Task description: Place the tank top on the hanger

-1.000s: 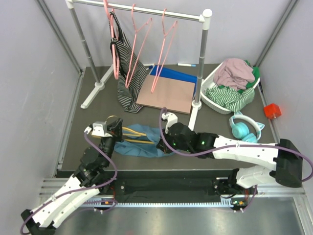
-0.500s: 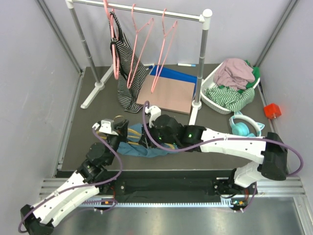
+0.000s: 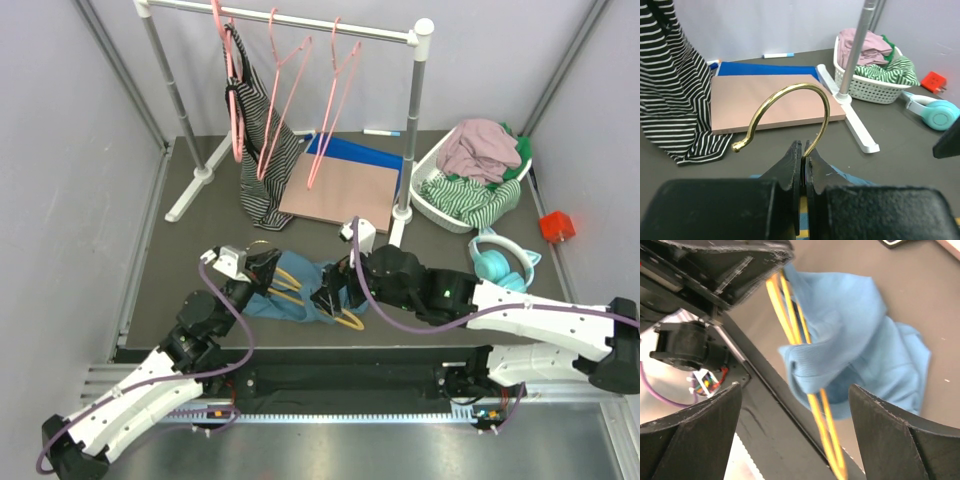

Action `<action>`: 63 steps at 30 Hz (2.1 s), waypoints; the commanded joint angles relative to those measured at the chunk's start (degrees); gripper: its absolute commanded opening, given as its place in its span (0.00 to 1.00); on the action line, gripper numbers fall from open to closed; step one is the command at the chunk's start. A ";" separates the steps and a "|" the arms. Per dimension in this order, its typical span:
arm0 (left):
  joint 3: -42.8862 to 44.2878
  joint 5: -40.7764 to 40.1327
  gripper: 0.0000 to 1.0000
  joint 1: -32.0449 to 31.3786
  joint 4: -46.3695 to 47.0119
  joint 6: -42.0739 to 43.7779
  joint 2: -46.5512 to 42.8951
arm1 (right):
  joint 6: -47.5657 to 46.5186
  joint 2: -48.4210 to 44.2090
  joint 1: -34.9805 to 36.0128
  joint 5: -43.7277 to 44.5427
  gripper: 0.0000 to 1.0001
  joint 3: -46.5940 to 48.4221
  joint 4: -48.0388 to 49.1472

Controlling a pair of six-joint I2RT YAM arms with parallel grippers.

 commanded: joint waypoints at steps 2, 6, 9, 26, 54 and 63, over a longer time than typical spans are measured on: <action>1.36 5.02 0.00 -0.02 6.09 0.34 -1.17 | -2.92 -1.89 0.84 1.41 0.84 -4.65 0.86; 1.27 8.96 0.00 0.06 6.62 0.52 -1.43 | -3.53 -1.54 0.93 -1.32 0.82 -8.78 6.39; 1.10 10.20 0.00 -0.02 7.06 0.52 -1.61 | -4.06 -0.75 0.93 -2.37 0.81 -10.54 10.87; 1.71 10.56 0.48 0.07 7.06 -0.01 0.50 | -1.61 5.68 3.39 1.40 0.00 -11.68 17.92; 0.39 -2.62 0.99 -0.02 5.92 -0.71 -1.70 | 13.17 -11.39 3.39 41.64 0.00 1.13 -24.87; 0.57 -2.71 0.99 0.07 5.66 -0.71 -1.61 | 3.95 -7.08 2.69 49.04 0.00 13.44 -24.10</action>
